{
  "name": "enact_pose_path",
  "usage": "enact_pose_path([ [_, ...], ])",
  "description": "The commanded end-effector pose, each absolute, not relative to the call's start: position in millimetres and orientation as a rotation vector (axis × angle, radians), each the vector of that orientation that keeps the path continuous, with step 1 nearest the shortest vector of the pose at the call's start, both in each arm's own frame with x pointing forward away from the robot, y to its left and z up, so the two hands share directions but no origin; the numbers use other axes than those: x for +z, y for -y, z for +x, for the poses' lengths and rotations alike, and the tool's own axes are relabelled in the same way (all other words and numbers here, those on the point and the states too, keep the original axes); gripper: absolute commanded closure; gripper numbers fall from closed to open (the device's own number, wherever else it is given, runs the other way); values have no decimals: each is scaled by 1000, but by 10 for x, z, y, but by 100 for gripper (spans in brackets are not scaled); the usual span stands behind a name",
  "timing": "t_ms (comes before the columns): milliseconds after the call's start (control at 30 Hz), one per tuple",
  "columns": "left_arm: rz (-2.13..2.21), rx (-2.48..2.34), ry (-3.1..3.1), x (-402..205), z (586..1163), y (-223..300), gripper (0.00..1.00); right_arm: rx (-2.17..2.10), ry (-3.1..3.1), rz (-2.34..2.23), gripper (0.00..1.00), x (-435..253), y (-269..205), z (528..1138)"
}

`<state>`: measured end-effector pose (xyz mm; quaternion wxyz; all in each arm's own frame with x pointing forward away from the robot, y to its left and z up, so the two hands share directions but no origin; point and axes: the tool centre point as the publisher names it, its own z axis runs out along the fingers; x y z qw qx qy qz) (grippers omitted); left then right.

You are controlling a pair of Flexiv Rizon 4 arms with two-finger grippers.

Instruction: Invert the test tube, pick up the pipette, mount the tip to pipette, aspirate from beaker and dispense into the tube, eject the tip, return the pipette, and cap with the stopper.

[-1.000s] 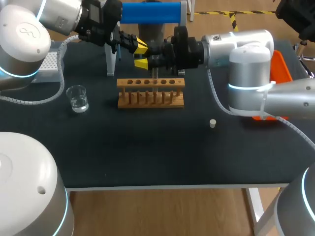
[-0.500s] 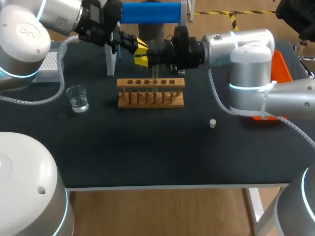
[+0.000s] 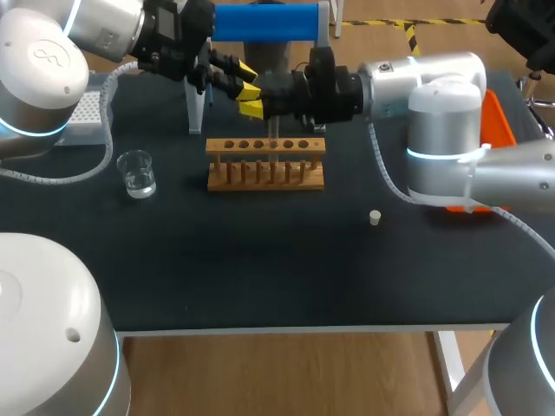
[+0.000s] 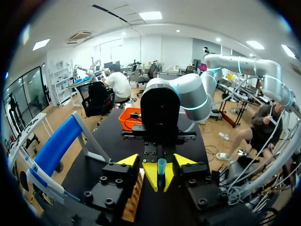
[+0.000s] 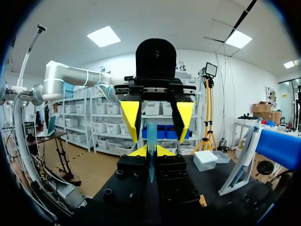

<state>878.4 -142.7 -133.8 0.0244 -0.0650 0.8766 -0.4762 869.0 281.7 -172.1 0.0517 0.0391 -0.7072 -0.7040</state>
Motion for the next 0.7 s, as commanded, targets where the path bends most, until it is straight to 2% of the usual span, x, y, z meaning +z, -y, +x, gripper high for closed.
enact_pose_path([
  [33,-200,-1469,-2717,-1330,8787,1424,0,-2146,2155,108,100,-1764,-2586,8614],
  [700,-200,-1469,-2717,-1330,8787,1424,0,-2172,2169,57,100,-2040,-1265,8245],
])
